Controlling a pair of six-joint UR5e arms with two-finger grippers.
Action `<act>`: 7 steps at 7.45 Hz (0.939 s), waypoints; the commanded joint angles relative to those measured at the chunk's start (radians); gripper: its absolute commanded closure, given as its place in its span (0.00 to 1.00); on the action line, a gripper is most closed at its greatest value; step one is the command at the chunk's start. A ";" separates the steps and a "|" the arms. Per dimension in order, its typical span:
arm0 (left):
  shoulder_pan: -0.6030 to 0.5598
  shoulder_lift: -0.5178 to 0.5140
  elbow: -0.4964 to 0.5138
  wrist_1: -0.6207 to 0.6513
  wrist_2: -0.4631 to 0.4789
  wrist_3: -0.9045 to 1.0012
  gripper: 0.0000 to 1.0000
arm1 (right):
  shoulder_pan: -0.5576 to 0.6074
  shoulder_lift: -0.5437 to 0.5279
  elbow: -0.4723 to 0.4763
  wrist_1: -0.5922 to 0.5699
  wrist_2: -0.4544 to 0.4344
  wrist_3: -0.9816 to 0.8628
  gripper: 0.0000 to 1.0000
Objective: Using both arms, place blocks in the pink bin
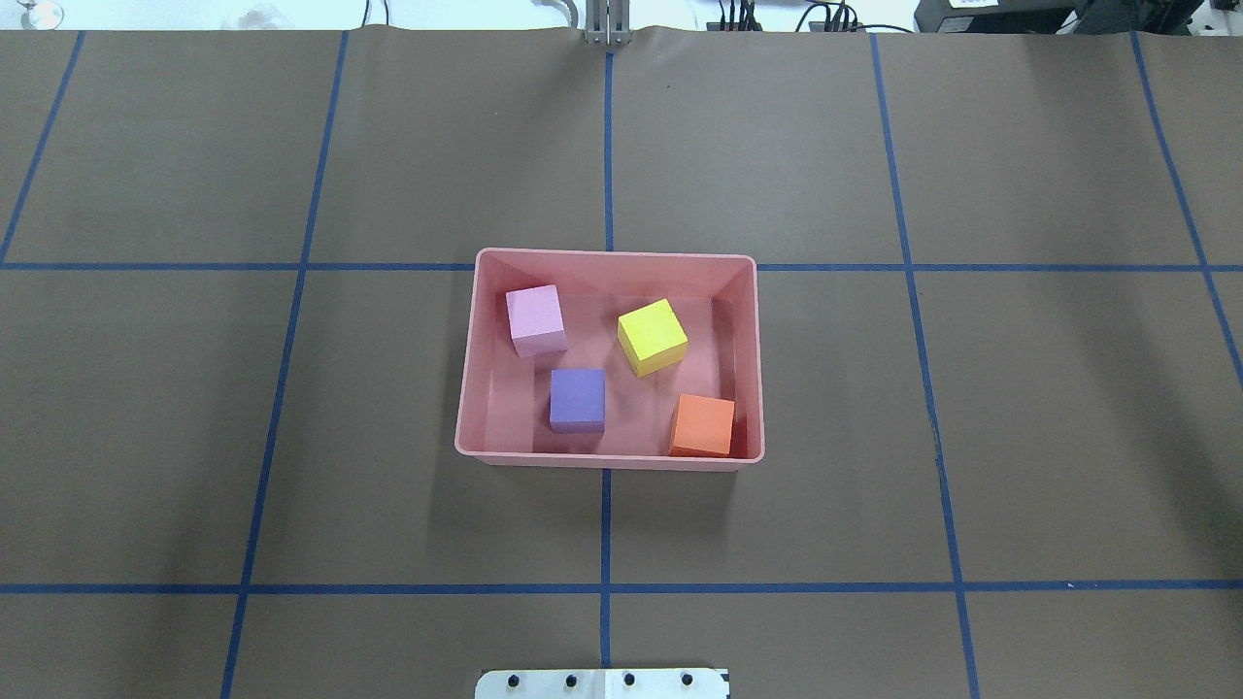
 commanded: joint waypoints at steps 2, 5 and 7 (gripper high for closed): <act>0.002 0.009 -0.006 -0.027 -0.009 0.001 0.00 | 0.000 0.002 0.002 0.000 0.000 0.006 0.00; 0.003 0.009 -0.001 -0.034 -0.009 0.005 0.00 | 0.000 0.001 0.000 0.002 0.000 0.008 0.00; 0.005 0.009 0.006 -0.033 -0.009 0.005 0.00 | 0.000 -0.001 0.000 0.002 0.002 0.008 0.00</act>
